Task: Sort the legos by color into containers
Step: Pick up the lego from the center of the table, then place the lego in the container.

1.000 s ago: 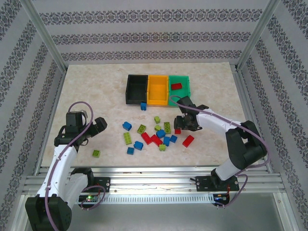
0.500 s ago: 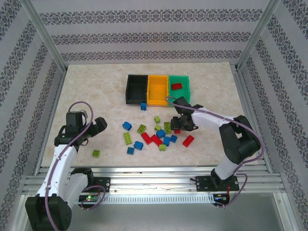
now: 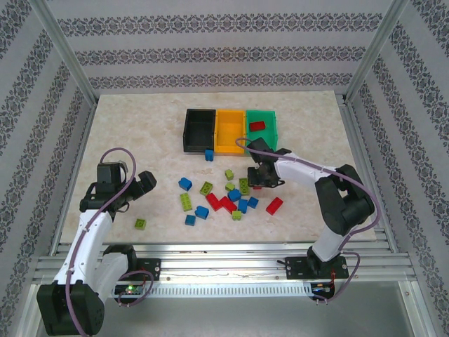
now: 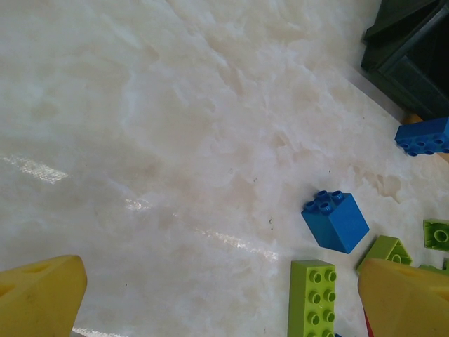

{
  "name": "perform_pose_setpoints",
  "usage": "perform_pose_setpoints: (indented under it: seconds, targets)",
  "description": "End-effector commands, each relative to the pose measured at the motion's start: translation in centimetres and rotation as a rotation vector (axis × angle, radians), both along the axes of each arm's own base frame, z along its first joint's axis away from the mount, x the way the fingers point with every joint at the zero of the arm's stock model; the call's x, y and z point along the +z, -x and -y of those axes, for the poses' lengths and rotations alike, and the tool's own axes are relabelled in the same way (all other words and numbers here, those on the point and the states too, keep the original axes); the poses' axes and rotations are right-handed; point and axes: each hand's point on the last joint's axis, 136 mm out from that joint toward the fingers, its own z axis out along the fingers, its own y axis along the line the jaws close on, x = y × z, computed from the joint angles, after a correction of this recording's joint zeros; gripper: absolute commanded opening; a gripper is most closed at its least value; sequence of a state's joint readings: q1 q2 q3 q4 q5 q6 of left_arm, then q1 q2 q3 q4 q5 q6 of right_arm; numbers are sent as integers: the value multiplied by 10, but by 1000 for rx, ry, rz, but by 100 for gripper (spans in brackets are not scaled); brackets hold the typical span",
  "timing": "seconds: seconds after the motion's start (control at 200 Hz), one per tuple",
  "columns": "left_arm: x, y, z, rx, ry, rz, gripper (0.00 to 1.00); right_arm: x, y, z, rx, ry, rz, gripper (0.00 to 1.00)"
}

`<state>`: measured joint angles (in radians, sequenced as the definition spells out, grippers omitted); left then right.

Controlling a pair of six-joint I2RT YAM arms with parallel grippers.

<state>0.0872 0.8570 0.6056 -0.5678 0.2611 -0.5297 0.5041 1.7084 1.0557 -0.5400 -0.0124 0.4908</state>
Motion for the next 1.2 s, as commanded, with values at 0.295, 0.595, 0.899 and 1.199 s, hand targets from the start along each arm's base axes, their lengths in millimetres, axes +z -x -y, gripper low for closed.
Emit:
perform_pose_setpoints:
  seconds: [0.295, 0.595, 0.899, 1.199]
  targets:
    - [-1, -5, 0, -5, 14, 3, 99, 86, -124, 24, -69, -136, 200, 30]
    - [-2, -6, 1, -26, 3, -1, 99, 77, -197, 27, -94, -190, 190, 43]
    - [0, -7, 6, -55, 19, 7, 99, 88, -155, 25, -58, -183, 202, 47]
    - [3, -7, 9, -61, 35, 14, 99, 65, -25, 36, -16, -110, 123, 48]
